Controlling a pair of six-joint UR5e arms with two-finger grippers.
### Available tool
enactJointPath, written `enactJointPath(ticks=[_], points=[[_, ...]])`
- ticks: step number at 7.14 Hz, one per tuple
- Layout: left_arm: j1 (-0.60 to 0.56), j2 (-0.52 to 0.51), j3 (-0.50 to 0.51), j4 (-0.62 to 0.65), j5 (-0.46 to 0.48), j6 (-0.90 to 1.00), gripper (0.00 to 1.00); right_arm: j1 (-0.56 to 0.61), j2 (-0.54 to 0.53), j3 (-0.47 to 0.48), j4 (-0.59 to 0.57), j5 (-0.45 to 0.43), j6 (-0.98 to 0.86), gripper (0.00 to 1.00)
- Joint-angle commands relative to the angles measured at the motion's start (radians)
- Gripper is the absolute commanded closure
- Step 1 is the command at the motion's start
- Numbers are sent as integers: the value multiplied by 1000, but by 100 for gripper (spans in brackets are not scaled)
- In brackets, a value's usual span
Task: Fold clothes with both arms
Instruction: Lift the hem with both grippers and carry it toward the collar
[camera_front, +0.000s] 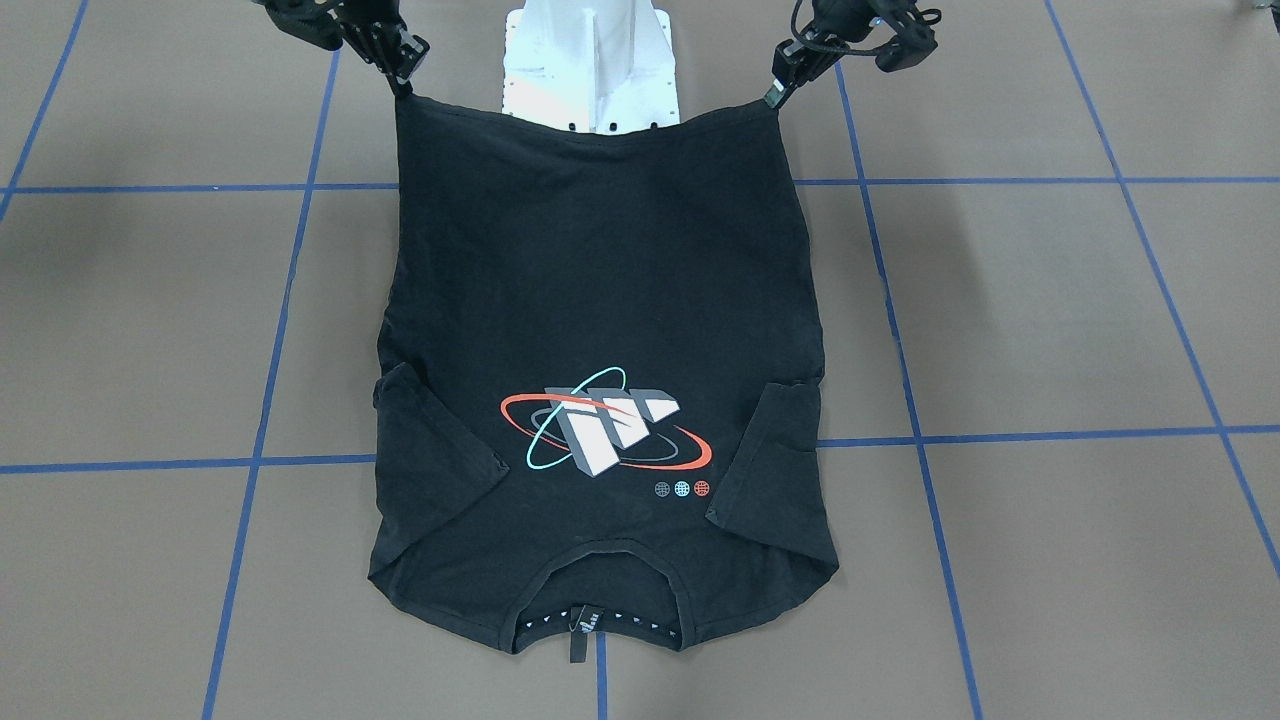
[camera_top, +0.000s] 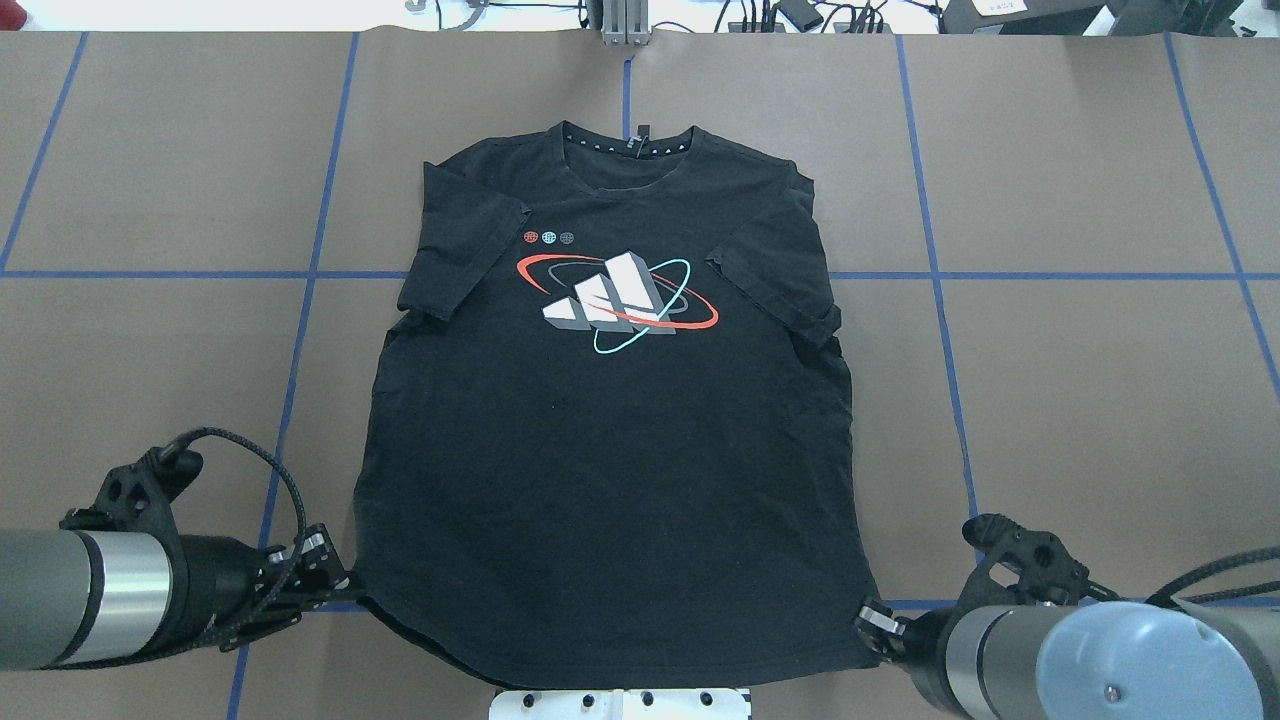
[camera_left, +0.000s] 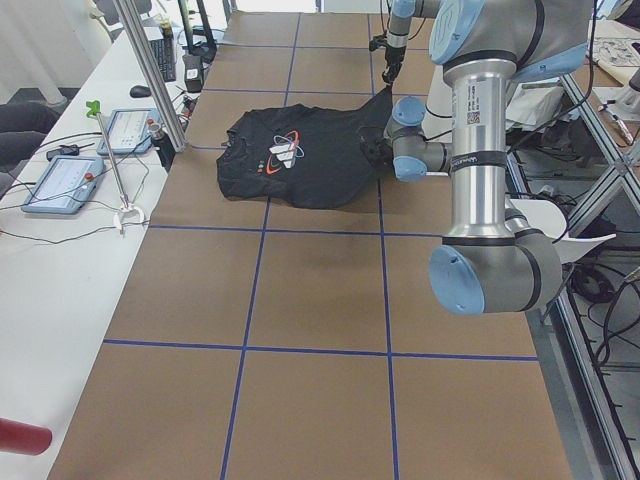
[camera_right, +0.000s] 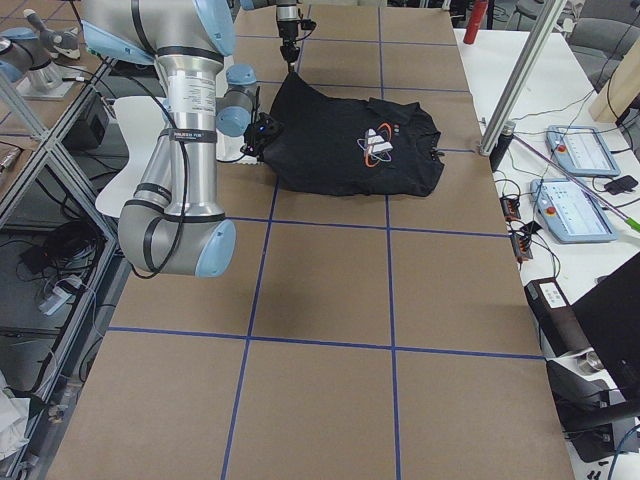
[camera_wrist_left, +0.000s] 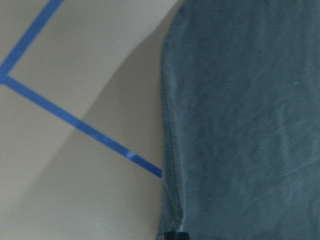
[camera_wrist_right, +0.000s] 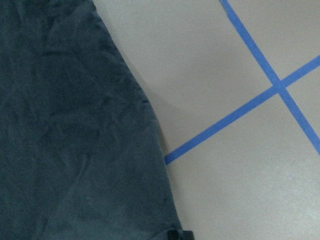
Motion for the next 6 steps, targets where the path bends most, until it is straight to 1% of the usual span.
enactJointPath(ticks=[1, 2, 3, 4, 6], points=[[-180, -77, 70, 2, -95, 110, 100, 197, 125, -80, -49, 116, -16, 100], [-261, -146, 148, 2, -128, 147, 100, 298, 237, -149, -148, 196, -83, 100], [-320, -165, 208, -7, -155, 209, 100, 372, 292, -186, -222, 216, -162, 100], [-356, -168, 246, -14, -155, 240, 100, 424, 296, -217, -233, 216, -215, 100], [-393, -209, 302, -15, -154, 245, 100, 512, 339, -338, -224, 239, -301, 100]])
